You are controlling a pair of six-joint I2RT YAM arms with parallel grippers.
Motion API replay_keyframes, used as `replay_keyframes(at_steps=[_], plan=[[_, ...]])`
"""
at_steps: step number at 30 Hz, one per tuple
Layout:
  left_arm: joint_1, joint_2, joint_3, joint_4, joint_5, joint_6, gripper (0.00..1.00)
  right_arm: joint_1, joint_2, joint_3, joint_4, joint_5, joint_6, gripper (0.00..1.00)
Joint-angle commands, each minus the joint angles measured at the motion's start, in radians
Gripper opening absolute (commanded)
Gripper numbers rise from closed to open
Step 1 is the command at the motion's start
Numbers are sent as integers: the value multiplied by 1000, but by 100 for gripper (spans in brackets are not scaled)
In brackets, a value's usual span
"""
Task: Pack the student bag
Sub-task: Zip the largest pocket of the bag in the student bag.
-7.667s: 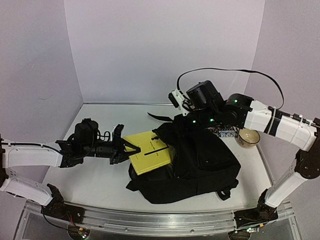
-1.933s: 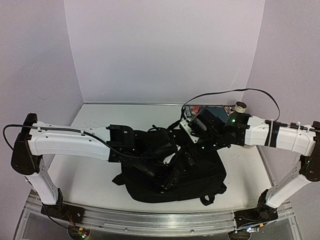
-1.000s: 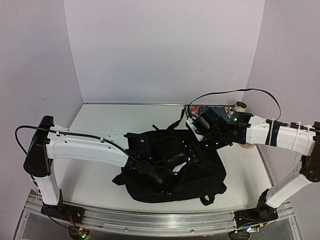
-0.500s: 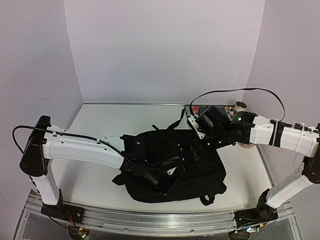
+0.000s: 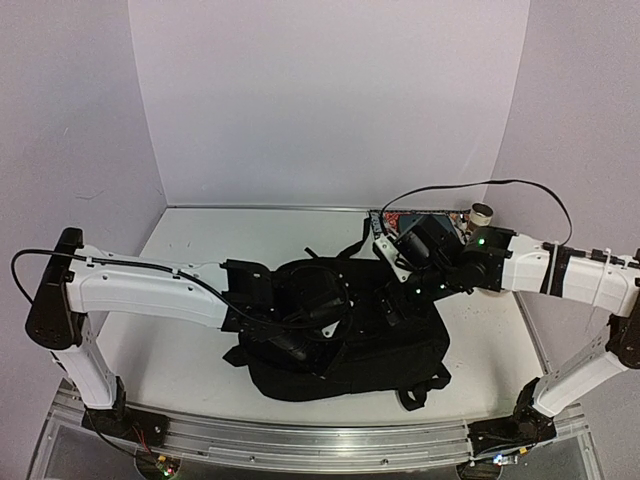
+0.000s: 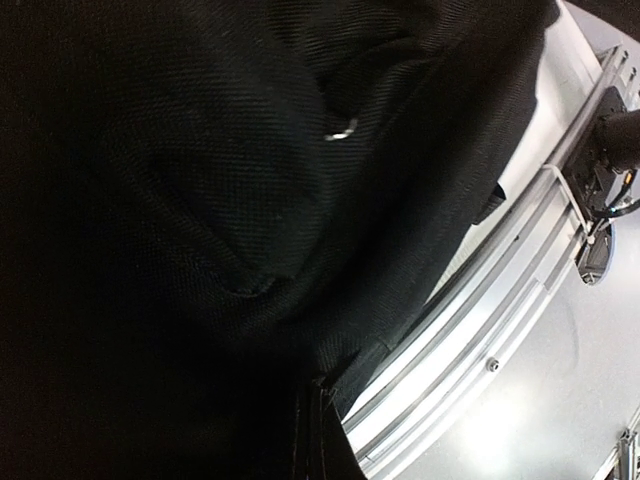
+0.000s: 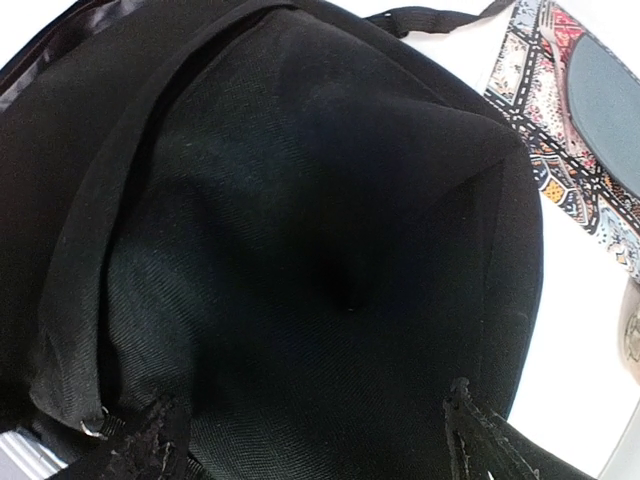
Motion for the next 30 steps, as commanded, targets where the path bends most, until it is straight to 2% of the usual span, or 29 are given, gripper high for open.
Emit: replay_keyframes(at_steps=[1,12,17,23,30], plan=[[25,-46,-12,3,-17,-46,2,-4,-26,-13,1,-29,5,88],[32,-10,-6,49,24,-57,6,-4,-9,-14,20,-58,12,88],[33,-18,-8,53,24,-48,0,-4,-14,-15,21,-55,8,88],[33,-49,-31,54,24,-55,0,-3,-20,-22,25,-70,-4,88],[45,-128,-97,19,-91,-110,0,-4,-26,-29,33,-56,-11,88]])
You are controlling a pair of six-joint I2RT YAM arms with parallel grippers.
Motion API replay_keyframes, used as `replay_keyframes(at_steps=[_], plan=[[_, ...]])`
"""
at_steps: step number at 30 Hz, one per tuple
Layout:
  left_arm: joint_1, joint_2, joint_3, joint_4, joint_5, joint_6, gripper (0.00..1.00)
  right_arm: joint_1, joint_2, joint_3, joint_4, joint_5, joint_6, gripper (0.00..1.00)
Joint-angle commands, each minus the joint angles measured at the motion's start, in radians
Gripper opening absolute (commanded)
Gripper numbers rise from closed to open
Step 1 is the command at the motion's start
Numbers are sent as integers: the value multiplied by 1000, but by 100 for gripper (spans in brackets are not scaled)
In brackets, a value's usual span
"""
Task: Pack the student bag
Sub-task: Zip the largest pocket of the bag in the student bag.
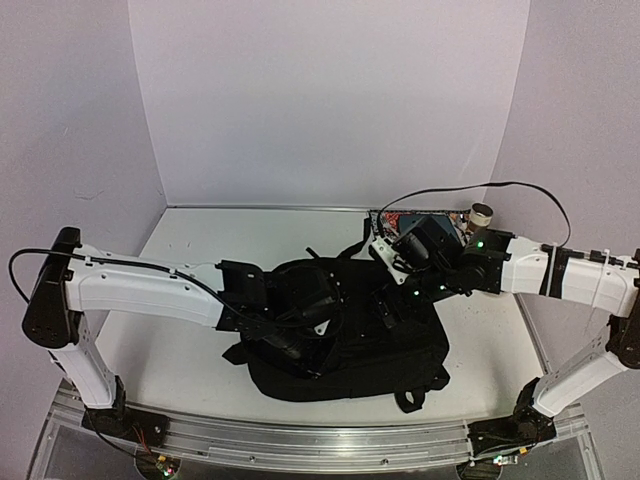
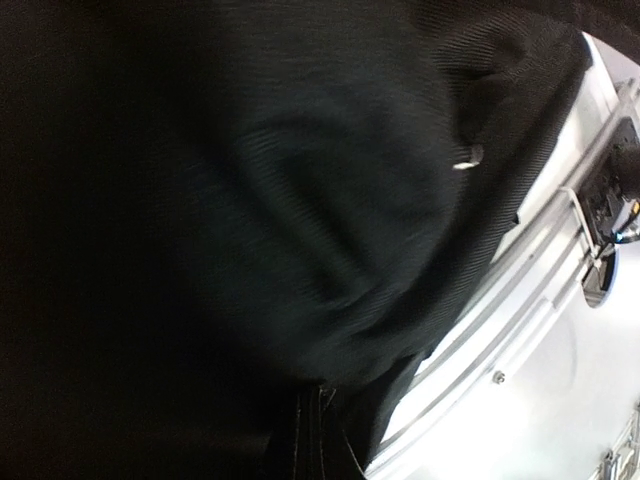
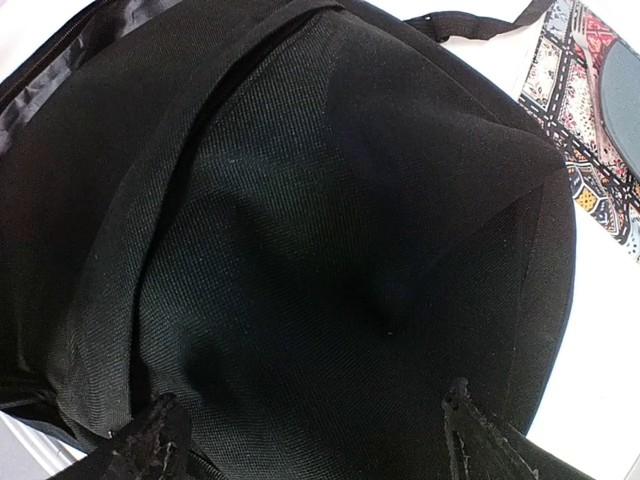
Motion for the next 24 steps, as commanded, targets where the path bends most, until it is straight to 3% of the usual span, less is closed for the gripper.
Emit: replay_keyframes(at_steps=[1,11,17,24], plan=[[24,-122,-47,-34,-126,-66,0,-4,-27,-12,-9,18,-7,88],[82,-232,-98,-256,-341,-198,0,-4,-41,-44,-9,101,-15,87],[84,-276,-112,-254,-377,-221,0,8,-59,-32,33,-62,-81,85],[93,-316,-112,-151,-417,-224,0,127,-34,-5,171,-251,-206,84]])
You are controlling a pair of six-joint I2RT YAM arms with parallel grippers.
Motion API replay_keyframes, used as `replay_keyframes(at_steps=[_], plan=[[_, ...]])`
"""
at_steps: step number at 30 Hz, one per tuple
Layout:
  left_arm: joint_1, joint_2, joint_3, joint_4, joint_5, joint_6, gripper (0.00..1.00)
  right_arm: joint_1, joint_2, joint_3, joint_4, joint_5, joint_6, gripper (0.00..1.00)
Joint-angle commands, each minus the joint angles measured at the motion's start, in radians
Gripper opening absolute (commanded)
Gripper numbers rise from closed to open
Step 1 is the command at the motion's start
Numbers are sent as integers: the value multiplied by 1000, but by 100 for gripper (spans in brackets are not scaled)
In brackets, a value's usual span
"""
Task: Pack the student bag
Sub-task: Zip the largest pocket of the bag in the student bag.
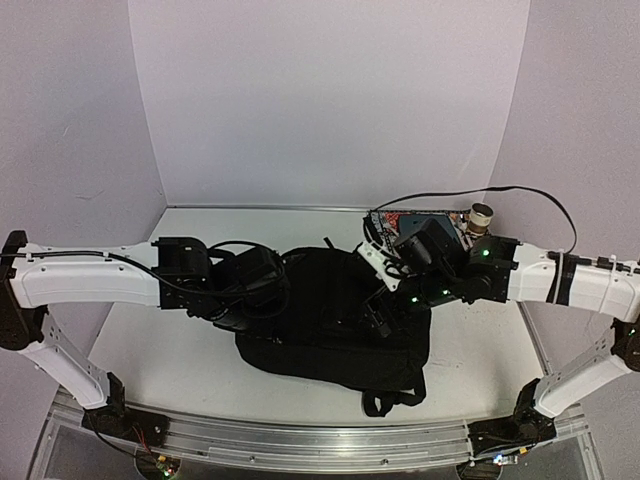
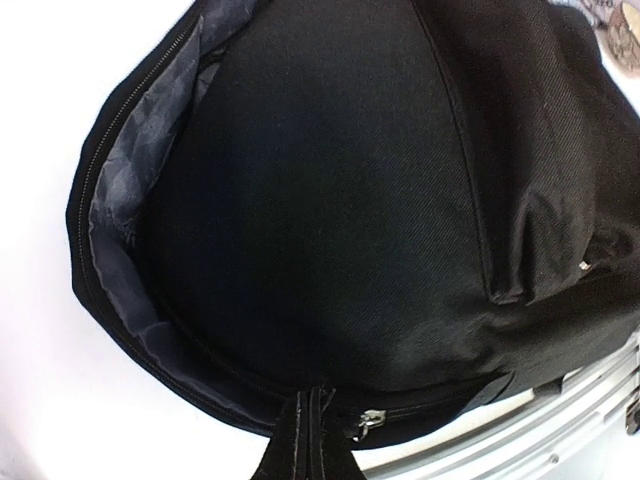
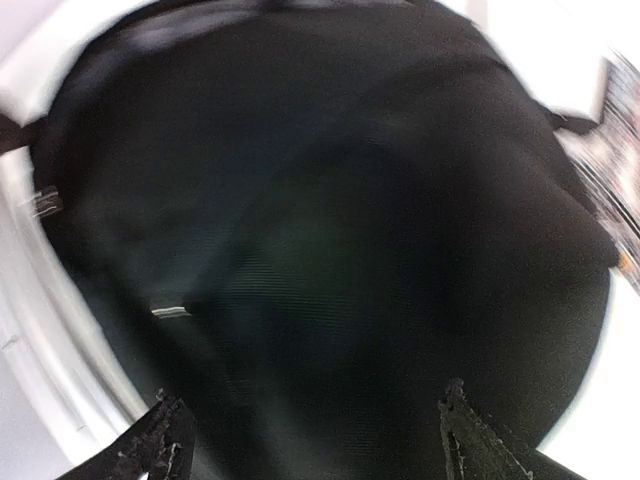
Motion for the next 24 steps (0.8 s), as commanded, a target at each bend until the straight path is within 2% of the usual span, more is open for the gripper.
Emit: replay_keyframes(at_steps=[1,7,16,20,24], plan=[[11,-82,-19,98,-73,-23,0,80,20,28,90,-150,-114,84],[11,-166,-139,269,-43,-56,0,127,100,26,232,-244,-143,79],[11,-203,-216,360,-13,-86,0,139,258,59,360,-310,-194,71],[11,-230,-242,373,-16,-98,0,138,321,94,380,-332,-207,62],[12,-243,-254,376,-23,-106,0,139,373,117,386,-346,-216,48]])
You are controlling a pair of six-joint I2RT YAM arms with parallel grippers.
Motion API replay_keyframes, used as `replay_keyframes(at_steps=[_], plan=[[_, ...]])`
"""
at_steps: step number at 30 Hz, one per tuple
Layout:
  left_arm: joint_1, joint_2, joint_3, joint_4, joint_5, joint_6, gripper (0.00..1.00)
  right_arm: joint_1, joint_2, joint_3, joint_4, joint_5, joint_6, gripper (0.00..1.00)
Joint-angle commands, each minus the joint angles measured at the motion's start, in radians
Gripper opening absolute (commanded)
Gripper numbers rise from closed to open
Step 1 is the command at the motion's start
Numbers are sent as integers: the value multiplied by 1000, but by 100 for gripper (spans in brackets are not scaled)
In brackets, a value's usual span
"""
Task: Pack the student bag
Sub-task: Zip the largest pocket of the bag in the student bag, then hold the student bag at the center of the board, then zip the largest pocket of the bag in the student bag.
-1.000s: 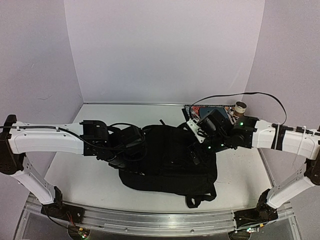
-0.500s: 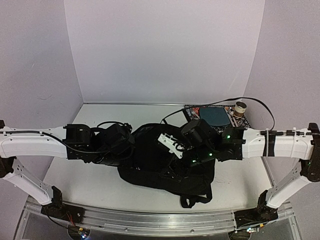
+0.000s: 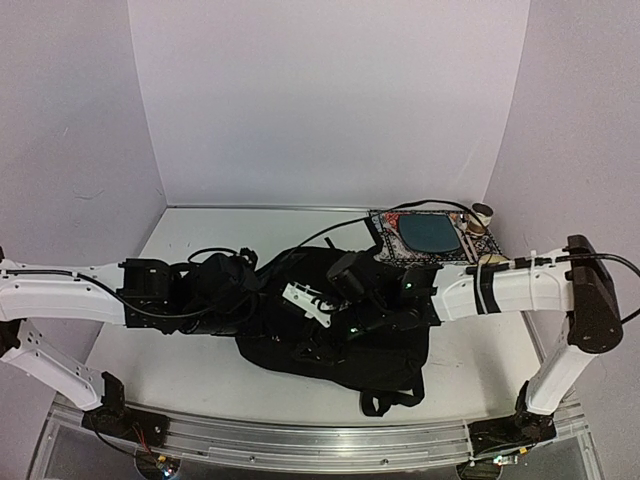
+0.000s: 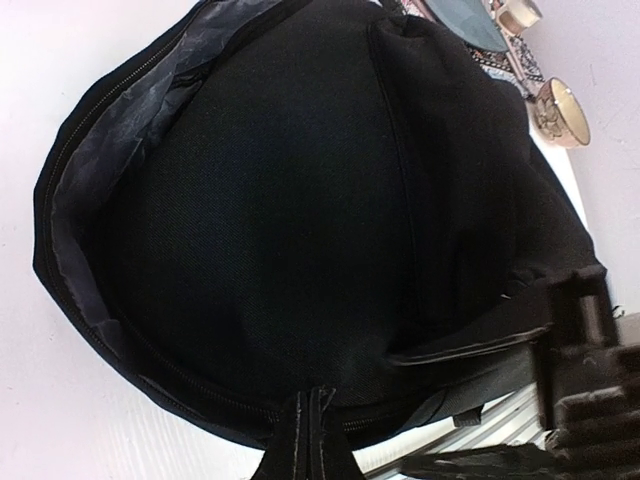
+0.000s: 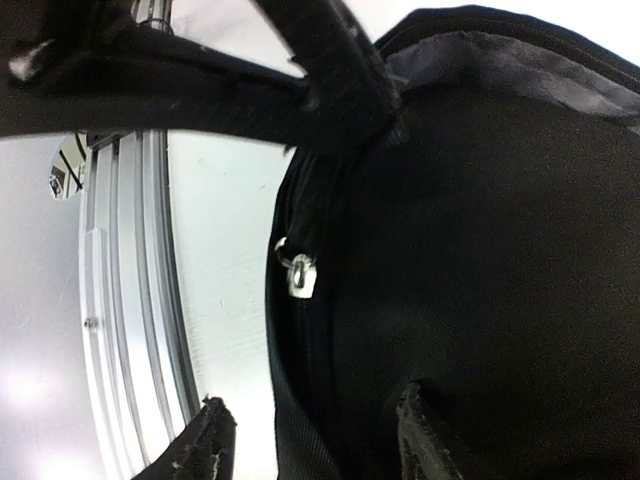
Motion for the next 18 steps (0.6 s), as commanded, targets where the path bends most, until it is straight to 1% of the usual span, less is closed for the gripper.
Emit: replay_keyframes(at_steps=[1,5,7,8,13,18], plan=[[8,-48,-8,54,-27,-19,0,6,48,54,25,-42,-29,43],[16,-62,-27,46,-56,-31,0,5,30,29,23,-53,-28,16],[36,-75,-50,30,-61,-53,0,5,-3,5,13,-55,-33,5],[59,-85,-64,22,-63,-65,0,5,-23,-10,3,-51,-39,1],[145,-145,-129,-7,-74,-104,0,5,-112,-83,-69,-16,-81,0],[220,-171,-140,-30,-96,-81,0,5,-204,-164,-126,19,-126,0]])
